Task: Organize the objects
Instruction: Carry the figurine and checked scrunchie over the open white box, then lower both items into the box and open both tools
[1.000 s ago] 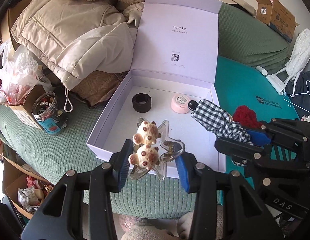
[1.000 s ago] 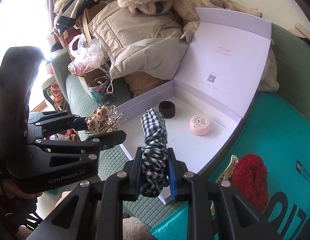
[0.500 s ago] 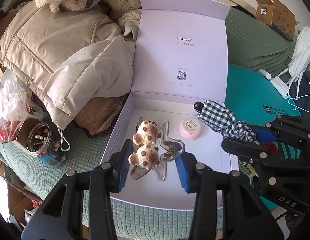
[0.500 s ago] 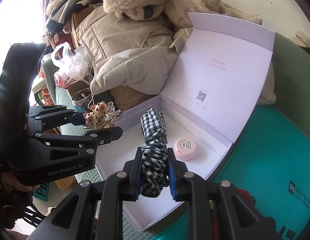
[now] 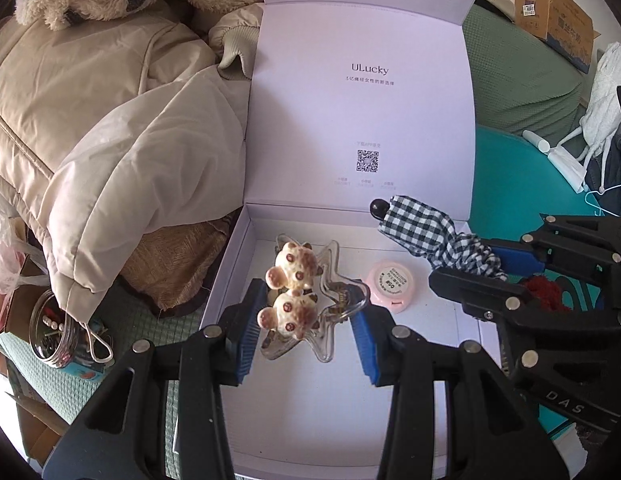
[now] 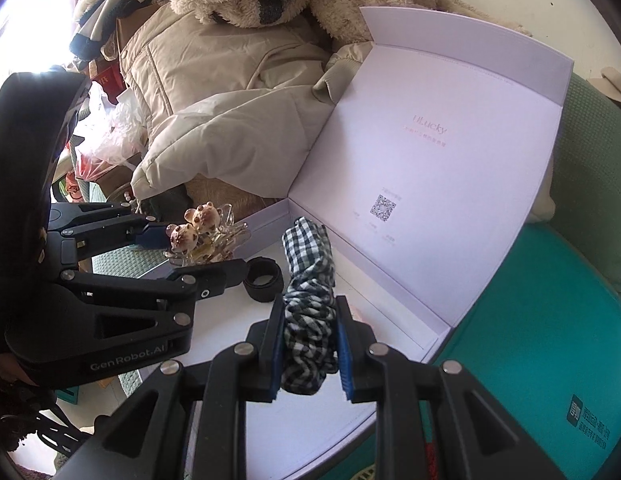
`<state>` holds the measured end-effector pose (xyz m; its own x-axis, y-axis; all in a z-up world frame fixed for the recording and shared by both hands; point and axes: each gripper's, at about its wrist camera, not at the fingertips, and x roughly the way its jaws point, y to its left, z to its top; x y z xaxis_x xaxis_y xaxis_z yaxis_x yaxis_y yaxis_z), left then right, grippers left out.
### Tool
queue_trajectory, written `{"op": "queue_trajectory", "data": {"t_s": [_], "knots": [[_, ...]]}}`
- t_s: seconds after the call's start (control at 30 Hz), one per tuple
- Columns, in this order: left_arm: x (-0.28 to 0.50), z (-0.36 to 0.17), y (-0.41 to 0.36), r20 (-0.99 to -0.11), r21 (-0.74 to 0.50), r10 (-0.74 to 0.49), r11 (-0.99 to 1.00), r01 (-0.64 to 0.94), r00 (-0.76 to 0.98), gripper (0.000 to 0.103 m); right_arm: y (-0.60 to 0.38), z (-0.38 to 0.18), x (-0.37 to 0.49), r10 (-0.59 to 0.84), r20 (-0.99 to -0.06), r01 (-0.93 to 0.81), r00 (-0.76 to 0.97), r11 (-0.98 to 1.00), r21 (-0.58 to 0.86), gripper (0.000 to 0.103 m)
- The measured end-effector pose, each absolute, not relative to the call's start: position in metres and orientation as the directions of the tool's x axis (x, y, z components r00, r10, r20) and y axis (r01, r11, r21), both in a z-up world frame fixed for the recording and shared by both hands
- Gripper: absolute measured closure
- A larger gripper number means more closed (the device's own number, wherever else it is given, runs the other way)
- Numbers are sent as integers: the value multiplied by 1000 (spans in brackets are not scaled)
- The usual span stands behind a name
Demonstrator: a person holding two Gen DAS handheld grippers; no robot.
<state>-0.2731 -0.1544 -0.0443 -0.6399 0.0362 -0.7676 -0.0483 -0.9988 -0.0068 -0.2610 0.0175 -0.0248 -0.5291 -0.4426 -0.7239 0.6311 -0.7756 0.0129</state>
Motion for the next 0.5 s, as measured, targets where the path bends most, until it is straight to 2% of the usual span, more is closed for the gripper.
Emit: {"op": "queue_trajectory", "data": {"t_s": [0.5], "knots": [[-314, -80, -158, -809, 31, 5, -998, -51, -588, 63, 8, -62, -295, -399, -772, 623, -495, -782, 4, 82]]}}
